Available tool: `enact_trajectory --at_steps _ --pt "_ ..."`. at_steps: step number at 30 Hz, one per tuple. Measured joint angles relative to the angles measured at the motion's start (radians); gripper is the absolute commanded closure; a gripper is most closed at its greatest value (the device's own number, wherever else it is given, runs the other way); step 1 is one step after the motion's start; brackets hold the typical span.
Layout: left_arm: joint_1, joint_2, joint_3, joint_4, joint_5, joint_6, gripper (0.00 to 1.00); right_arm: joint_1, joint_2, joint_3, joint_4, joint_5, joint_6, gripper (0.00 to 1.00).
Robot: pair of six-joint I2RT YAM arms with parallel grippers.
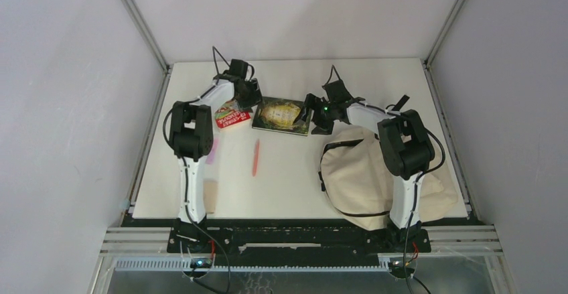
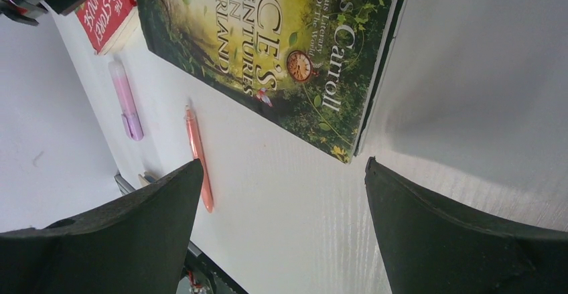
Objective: Pack the student bag
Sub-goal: Adjust the book at the center of the board, then pick up the book from the center of the board.
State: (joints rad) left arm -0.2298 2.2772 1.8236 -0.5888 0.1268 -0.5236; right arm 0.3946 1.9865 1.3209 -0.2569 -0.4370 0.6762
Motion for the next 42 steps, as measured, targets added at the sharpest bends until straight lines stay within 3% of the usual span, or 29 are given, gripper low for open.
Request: enact_trajectory --at_steps 4,8,13,17,20,23,27,35,42 --pt "-0.017 -0.016 -0.041 0.037 0.053 0.0 0.39 -0.011 0.008 0.009 0.002 -0.01 0.003 0.01" --pt "-0.044 -0.105 -0.194 0.117 0.071 -0.002 0.39 -0.027 0.075 0.108 -0.067 -0.013 0.0 0.02" --pt "-0.057 -0.277 -0.469 0.195 0.108 -0.048 0.39 -0.068 0.233 0.354 -0.125 -0.012 -0.023 0.02" --pt "-0.134 -0.393 -0.636 0.21 0.153 -0.097 0.39 -0.069 0.357 0.555 -0.151 -0.029 -0.043 0.02" --pt "-0.21 -0.418 -0.67 0.209 0.189 -0.115 0.39 -0.066 0.431 0.689 -0.181 -0.049 -0.044 0.01" --pt "-0.249 -0.435 -0.669 0.2 0.202 -0.113 0.39 -0.074 0.433 0.719 -0.203 -0.062 -0.043 0.01" --pt "-0.237 -0.477 -0.64 0.131 0.174 -0.091 0.38 -0.101 0.352 0.65 -0.201 -0.057 -0.043 0.0" --pt "-0.158 -0.473 -0.471 0.066 0.118 -0.042 0.33 -0.155 -0.061 0.166 -0.113 0.018 -0.018 0.01" --pt "-0.055 -0.298 -0.296 0.053 0.113 -0.016 0.32 0.009 -0.06 0.033 -0.114 0.086 0.054 0.02"
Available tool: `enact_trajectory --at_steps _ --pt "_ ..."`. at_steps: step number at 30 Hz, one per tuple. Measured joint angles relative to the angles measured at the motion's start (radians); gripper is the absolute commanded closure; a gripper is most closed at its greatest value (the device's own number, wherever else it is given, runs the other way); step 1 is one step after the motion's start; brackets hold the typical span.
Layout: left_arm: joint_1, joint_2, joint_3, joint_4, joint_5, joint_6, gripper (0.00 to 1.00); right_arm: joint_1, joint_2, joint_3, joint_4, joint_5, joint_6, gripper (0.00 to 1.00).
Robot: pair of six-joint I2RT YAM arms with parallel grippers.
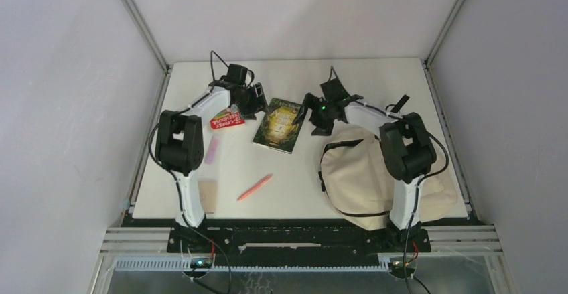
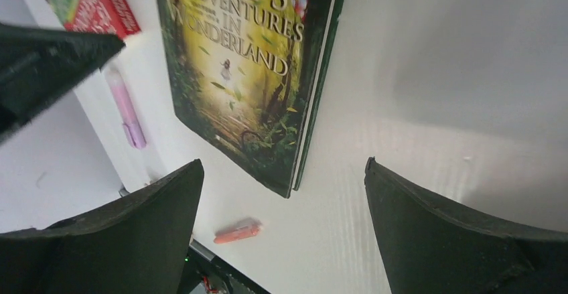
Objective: Pack the student bag
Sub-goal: Pick up the book from the center of the board.
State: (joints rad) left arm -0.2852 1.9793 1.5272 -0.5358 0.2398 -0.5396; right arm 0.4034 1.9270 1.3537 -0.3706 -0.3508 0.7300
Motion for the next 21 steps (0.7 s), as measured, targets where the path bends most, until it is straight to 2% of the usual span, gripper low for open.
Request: enact_trajectory --at_steps 7,9,15,21 --pt "0.009 0.171 0.121 -0.064 0.019 0.044 0.32 0.041 0.076 -0.003 0.027 0.017 0.094 0.07" --pt "0.006 0.205 0.153 -0.094 0.023 0.056 0.32 0.037 0.089 -0.003 0.04 0.028 0.121 0.14" --pt "0.006 0.219 0.175 -0.123 0.038 0.078 0.34 0.035 0.129 0.013 0.082 0.032 0.182 0.27" --pt "0.009 0.222 0.154 -0.098 0.167 0.079 0.35 0.036 0.185 0.067 0.113 0.016 0.219 0.32"
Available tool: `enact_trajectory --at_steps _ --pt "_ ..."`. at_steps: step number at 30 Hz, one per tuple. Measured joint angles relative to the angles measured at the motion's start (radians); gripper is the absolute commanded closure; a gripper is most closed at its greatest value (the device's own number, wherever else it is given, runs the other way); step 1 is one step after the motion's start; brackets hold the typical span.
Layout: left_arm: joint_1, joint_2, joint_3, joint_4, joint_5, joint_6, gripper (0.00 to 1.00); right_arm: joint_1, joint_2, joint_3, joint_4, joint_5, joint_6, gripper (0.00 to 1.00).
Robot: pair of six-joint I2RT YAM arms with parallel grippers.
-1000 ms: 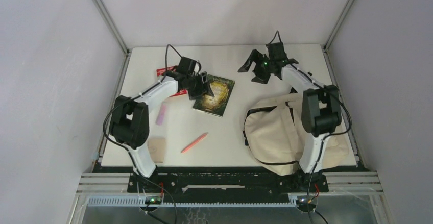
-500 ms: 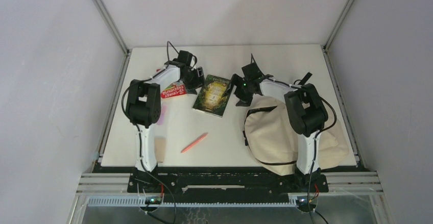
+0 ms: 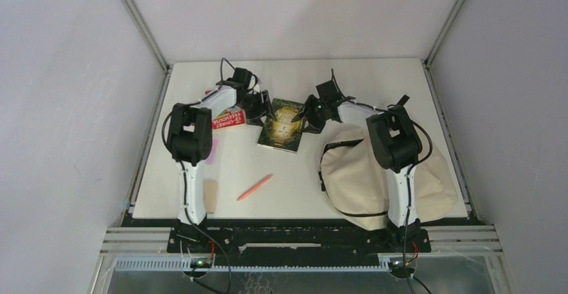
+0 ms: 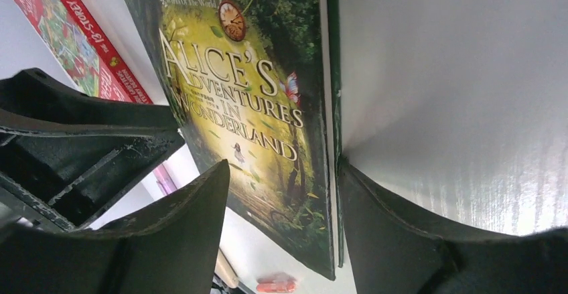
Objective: Pack the student bag
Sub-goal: Pick up the book from the center of the board.
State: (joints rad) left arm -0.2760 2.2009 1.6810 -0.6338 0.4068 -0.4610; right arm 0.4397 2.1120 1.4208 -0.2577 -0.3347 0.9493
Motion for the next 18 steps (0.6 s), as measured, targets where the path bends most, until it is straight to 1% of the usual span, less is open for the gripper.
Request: enact_trajectory --at_steps 6,10,15,18 --pt "0.033 -0.043 -0.107 0.122 0.117 -0.039 0.34 -0.018 0.016 0.008 0.012 -0.023 0.027 0.32" --pt "0.044 -0.097 -0.196 0.222 0.161 -0.11 0.34 -0.027 0.019 0.008 0.025 -0.025 0.035 0.32" --pt "0.059 -0.153 -0.264 0.387 0.22 -0.219 0.34 -0.042 0.023 0.008 0.04 -0.026 0.042 0.32" --pt "0.064 -0.185 -0.302 0.529 0.267 -0.301 0.34 -0.045 0.024 0.008 0.043 -0.029 0.045 0.32"
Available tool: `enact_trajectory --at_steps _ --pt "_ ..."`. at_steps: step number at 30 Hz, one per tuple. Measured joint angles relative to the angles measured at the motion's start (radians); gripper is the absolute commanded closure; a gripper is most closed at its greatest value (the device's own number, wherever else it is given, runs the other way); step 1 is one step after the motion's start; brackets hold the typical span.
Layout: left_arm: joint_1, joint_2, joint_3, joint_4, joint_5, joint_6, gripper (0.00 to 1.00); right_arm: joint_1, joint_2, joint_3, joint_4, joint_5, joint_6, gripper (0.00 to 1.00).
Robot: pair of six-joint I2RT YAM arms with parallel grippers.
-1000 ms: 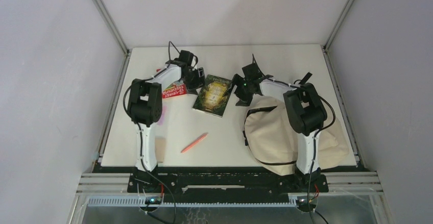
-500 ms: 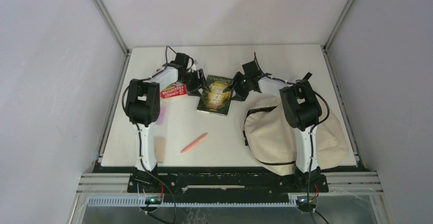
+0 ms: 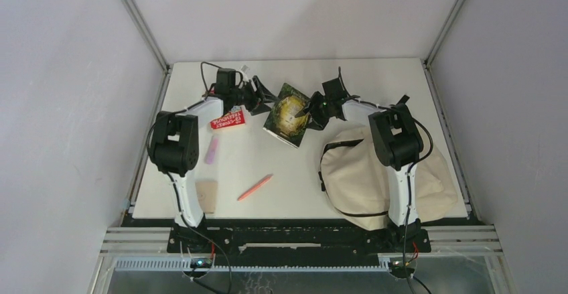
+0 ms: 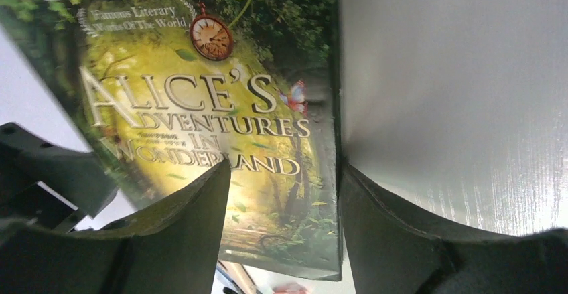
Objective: Pack the student bag
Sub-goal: Pick up the book from the center of the board.
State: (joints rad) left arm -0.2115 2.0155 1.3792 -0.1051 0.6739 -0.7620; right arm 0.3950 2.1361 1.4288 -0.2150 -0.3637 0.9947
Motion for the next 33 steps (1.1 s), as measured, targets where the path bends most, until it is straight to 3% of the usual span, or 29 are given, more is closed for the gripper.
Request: enact_trajectory --at_steps 4,10,24,33 --pt "0.001 -0.029 -0.059 0.191 0.051 -0.108 0.34 -0.005 0.009 -0.001 0.025 -0.018 0.018 0.32" --pt "0.008 -0.028 -0.108 0.318 0.066 -0.192 0.35 -0.019 0.019 -0.001 0.047 -0.055 0.033 0.32" --pt "0.002 -0.021 -0.123 0.387 0.082 -0.208 0.41 -0.04 0.026 -0.02 0.097 -0.108 0.044 0.31" --pt "-0.008 -0.012 -0.123 0.394 0.072 -0.205 0.53 -0.053 0.026 -0.024 0.105 -0.118 0.041 0.31"
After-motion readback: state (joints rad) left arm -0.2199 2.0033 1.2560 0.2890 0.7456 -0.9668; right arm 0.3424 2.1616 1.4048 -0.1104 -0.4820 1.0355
